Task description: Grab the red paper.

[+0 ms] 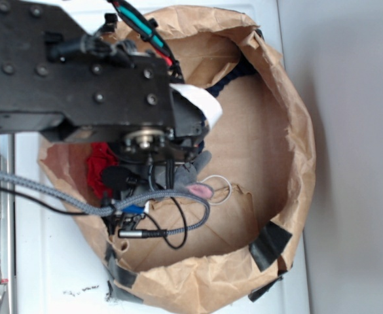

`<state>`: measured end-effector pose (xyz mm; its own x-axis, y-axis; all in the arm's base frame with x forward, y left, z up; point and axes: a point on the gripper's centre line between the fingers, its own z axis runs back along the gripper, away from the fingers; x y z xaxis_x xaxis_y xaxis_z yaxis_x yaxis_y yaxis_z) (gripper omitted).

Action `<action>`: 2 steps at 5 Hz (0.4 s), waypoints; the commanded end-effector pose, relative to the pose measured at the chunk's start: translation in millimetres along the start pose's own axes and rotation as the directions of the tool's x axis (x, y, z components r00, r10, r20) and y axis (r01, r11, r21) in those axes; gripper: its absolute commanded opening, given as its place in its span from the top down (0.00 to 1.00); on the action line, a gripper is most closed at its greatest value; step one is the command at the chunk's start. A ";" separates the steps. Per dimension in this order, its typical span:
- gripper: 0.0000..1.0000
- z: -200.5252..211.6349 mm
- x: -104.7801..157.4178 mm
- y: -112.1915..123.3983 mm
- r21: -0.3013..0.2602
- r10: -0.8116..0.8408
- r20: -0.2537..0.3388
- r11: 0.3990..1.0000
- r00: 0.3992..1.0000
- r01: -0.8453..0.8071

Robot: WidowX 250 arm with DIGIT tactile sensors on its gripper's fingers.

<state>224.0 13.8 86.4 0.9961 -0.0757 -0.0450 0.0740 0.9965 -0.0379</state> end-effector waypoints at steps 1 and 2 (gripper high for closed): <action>0.00 -42.6 -5.3 15.6 0.058 -0.014 -0.053 0.998 0.999 0.017; 0.00 -57.0 -11.4 16.6 0.044 -0.024 -0.126 0.999 0.992 0.030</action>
<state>210.2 25.0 23.4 0.9753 -0.1147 -0.1888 0.1161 0.9932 -0.0039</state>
